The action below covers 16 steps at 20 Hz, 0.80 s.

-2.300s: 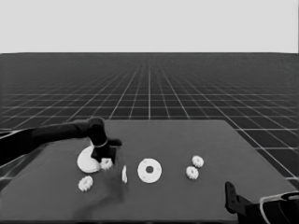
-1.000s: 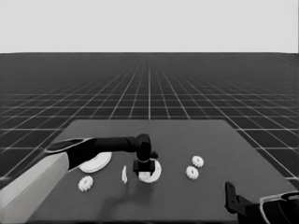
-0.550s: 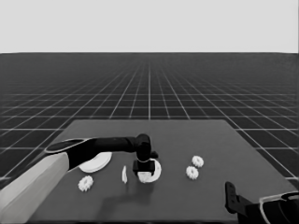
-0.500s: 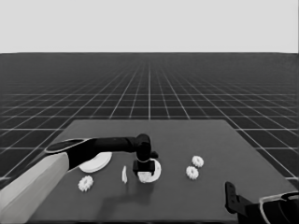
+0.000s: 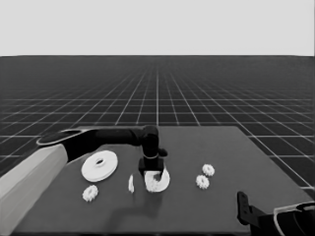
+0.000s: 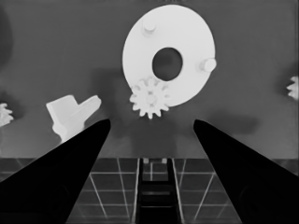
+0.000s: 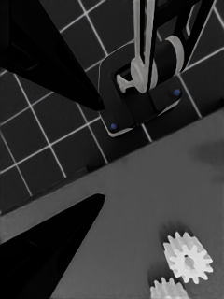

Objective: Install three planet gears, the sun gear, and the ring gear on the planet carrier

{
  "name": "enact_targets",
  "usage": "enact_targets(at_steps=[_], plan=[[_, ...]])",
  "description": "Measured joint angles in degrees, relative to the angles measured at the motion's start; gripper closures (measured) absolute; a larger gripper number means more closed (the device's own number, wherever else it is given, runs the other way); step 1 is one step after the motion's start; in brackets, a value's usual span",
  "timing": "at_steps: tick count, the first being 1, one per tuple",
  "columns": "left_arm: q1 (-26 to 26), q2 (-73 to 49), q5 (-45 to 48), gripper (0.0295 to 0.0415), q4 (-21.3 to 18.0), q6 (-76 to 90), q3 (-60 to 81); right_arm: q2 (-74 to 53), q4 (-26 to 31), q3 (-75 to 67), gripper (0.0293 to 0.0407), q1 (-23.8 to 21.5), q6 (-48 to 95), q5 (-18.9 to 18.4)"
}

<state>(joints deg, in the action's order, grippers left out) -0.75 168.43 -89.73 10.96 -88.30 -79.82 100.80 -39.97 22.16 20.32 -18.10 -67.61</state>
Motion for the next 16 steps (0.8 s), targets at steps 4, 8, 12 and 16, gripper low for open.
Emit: enact_targets(at_steps=[4,8,12,16], plan=[[-0.7,-42.7,4.0,0.0326,0.1,19.1,23.6,0.0,0.0,0.0,0.0315,0.0,0.0,0.0],[-0.7,-46.8,5.4,0.0326,-0.5,26.0,20.3,0.0,0.0,0.0,0.0315,0.0,0.0,0.0],[-9.7,-45.1,10.4,0.0326,7.2,27.9,15.8,0.0,0.0,0.0,0.0315,0.0,0.0,0.0],[-13.6,-43.5,12.9,0.0326,10.2,28.8,12.4,0.0,0.0,0.0,0.0315,0.0,0.0,0.0]])
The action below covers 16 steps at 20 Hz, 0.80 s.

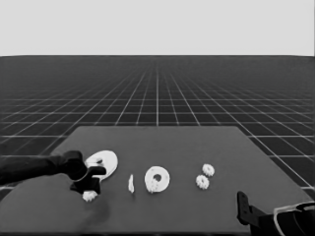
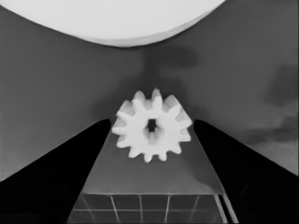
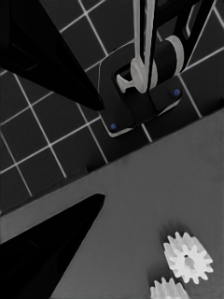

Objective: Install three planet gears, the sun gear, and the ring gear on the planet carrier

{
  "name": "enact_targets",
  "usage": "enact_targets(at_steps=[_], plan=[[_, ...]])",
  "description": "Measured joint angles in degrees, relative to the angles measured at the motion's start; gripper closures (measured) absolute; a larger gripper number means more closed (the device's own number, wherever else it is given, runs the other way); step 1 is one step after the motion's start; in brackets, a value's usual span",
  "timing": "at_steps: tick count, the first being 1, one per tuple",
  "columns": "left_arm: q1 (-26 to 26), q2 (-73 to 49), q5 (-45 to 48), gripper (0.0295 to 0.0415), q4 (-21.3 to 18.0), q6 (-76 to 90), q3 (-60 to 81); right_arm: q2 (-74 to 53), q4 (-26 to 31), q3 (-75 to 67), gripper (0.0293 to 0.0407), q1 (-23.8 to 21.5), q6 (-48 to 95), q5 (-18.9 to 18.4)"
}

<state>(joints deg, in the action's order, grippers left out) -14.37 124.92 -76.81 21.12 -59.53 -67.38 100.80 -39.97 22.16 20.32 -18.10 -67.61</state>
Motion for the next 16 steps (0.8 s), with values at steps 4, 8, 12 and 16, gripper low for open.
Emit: enact_targets(at_steps=[4,8,12,16], plan=[[-0.4,0.2,0.3,0.0326,0.3,0.1,-0.4,0.0,0.0,0.0,0.0315,0.0,0.0,0.0],[-0.4,0.2,0.4,0.0398,0.4,0.1,-0.5,0.0,0.0,0.0,0.0315,0.0,0.0,0.0],[-0.4,0.2,0.4,0.0398,0.4,0.1,-0.5,0.0,0.0,0.0,0.0315,0.0,0.0,0.0],[7.6,-2.9,-4.8,0.0398,-6.3,-1.5,5.9,0.0,0.0,0.0,0.0315,0.0,0.0,0.0]])
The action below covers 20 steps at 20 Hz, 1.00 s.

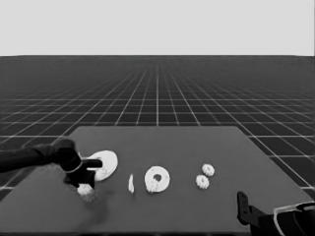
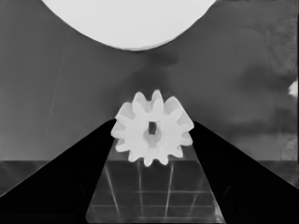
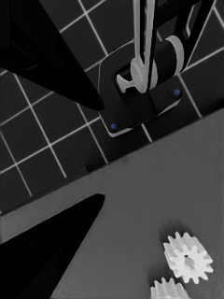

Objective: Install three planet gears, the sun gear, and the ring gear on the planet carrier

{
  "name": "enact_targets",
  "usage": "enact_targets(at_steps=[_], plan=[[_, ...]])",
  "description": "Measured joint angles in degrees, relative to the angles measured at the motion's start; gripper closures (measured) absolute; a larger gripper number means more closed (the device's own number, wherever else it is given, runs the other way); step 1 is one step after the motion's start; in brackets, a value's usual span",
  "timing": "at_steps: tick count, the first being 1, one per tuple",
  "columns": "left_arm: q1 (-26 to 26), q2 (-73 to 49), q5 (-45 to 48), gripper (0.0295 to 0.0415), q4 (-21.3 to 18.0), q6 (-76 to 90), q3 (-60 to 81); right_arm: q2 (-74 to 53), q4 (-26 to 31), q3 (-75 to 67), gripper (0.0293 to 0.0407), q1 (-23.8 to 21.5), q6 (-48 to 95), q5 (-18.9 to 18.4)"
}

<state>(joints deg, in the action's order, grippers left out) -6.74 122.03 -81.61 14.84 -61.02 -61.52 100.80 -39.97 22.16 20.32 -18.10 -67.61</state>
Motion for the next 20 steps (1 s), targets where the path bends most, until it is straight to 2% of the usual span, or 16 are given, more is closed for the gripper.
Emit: enact_targets(at_steps=[3,8,9,10,12,14,18,20], plan=[[4.2,-0.7,-2.0,0.0398,-3.5,-0.3,1.4,0.0,0.0,0.0,0.0315,0.0,0.0,0.0],[5.2,-0.8,-2.5,0.0398,-4.4,-0.3,1.5,0.0,0.0,0.0,0.0315,0.0,0.0,0.0],[6.8,11.2,-6.2,0.0398,-4.4,-14.9,-4.8,0.0,0.0,0.0,0.0315,0.0,0.0,0.0],[7.6,28.2,-7.2,0.0398,-5.2,-19.2,-13.1,0.0,0.0,0.0,0.0315,0.0,0.0,0.0],[8.0,44.5,-6.1,0.0398,-6.1,-13.9,-30.8,0.0,0.0,0.0,0.0315,0.0,0.0,0.0],[8.1,50.1,-5.4,0.0398,-6.5,-9.7,-39.9,0.0,0.0,0.0,0.0315,0.0,0.0,0.0],[8.0,52.9,-5.0,0.0398,-6.7,-7.1,-45.1,0.0,0.0,0.0,0.0315,0.0,0.0,0.0],[2.6,54.3,-2.5,0.0398,-1.9,-4.8,-49.3,0.0,0.0,0.0,0.0315,0.0,0.0,0.0]])
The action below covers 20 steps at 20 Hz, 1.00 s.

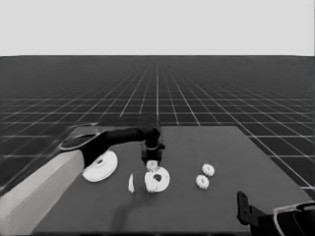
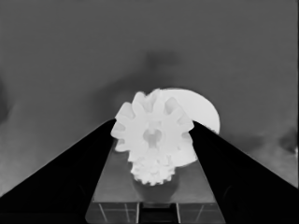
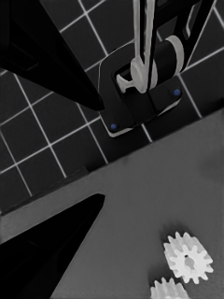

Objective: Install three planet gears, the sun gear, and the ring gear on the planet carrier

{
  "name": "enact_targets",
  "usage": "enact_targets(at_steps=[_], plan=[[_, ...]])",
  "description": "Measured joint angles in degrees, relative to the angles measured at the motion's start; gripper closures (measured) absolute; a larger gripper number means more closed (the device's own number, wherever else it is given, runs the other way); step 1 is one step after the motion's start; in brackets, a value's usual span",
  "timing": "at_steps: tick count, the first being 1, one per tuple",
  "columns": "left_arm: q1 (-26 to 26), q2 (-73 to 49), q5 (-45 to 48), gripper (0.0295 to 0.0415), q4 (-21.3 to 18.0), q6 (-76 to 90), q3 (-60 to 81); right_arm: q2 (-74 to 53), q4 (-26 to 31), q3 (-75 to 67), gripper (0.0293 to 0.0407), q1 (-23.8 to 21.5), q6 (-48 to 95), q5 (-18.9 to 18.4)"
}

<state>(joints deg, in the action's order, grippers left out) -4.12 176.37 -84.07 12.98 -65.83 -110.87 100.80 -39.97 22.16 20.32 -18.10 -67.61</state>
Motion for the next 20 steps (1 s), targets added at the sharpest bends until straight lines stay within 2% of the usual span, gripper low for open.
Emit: enact_targets(at_steps=[3,8,10,11,13,18,20], plan=[[-2.2,1.0,1.4,0.0398,1.8,1.5,-2.8,0.0,0.0,0.0,0.0315,0.0,0.0,0.0],[-2.7,1.2,1.8,0.0398,2.2,1.9,-3.5,0.0,0.0,0.0,0.0315,0.0,0.0,0.0],[-2.8,1.2,1.8,0.0339,2.2,1.9,-3.6,0.0,0.0,0.0,0.0315,0.0,0.0,0.0],[-2.8,1.2,1.8,0.0330,2.2,1.9,-3.6,0.0,0.0,0.0,0.0315,0.0,0.0,0.0],[-2.8,1.2,1.8,0.0326,2.2,1.9,-3.6,0.0,0.0,0.0,0.0315,0.0,0.0,0.0],[-2.8,1.2,1.8,0.0326,2.2,1.9,-3.6,0.0,0.0,0.0,0.0315,0.0,0.0,0.0],[2.4,-0.7,-1.3,0.0326,-2.1,-1.3,2.2,0.0,0.0,0.0,0.0315,0.0,0.0,0.0]])
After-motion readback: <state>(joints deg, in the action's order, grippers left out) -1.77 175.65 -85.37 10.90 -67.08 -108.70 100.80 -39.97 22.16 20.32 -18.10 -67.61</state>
